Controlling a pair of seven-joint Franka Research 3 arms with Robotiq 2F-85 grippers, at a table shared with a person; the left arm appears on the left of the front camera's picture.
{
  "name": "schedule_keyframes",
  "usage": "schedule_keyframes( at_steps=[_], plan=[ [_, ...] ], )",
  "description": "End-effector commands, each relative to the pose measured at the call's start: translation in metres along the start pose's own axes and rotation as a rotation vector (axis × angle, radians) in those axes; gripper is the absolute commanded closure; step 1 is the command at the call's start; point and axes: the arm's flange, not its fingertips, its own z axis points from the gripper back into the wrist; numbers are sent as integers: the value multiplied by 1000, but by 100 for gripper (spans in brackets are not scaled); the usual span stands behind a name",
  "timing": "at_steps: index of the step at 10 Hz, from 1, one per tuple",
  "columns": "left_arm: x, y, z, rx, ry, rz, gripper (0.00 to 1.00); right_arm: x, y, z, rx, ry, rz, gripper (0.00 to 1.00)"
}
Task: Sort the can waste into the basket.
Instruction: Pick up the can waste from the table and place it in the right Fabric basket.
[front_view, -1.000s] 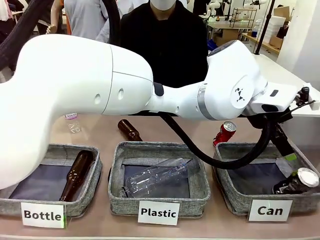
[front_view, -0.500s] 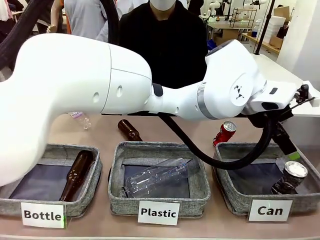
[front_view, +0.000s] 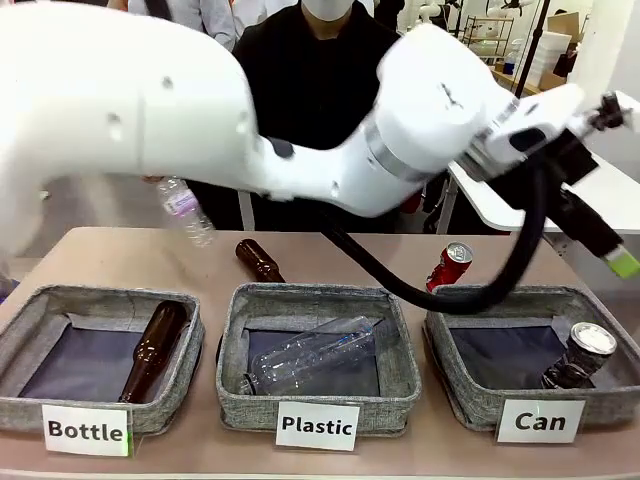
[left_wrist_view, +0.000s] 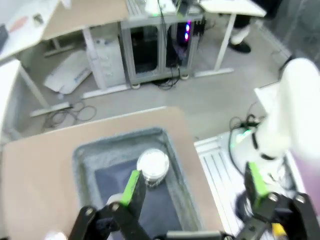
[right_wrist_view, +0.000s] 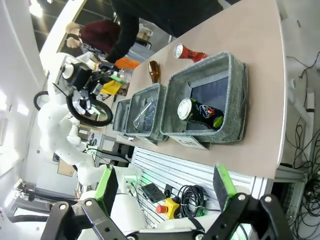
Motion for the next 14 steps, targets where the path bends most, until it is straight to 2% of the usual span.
schedule_keyframes(
  at_steps=[1,2,5,7,12,14],
  plan=[
    [-32,-34,61,66,37,-95,0,-4,5,3,-10,-3,-8,0],
    [-26,-39,50,23,-5,-160,0,-4,5,3,-10,-3,-8,0],
    [-12,-50,-30,-39,68,-315,0,-4,5,3,-10,-3,-8,0],
    [-2,-48,-65,-51,114,-328,0,-4,5,3,-10,-3,-8,0],
    [-4,-28,-65,-9,108,-274,0,-4,5,3,-10,-3,-8,0],
    [-10,-20,-31,15,89,-190,0,0,0,0,-1,1,0,0]
  ],
)
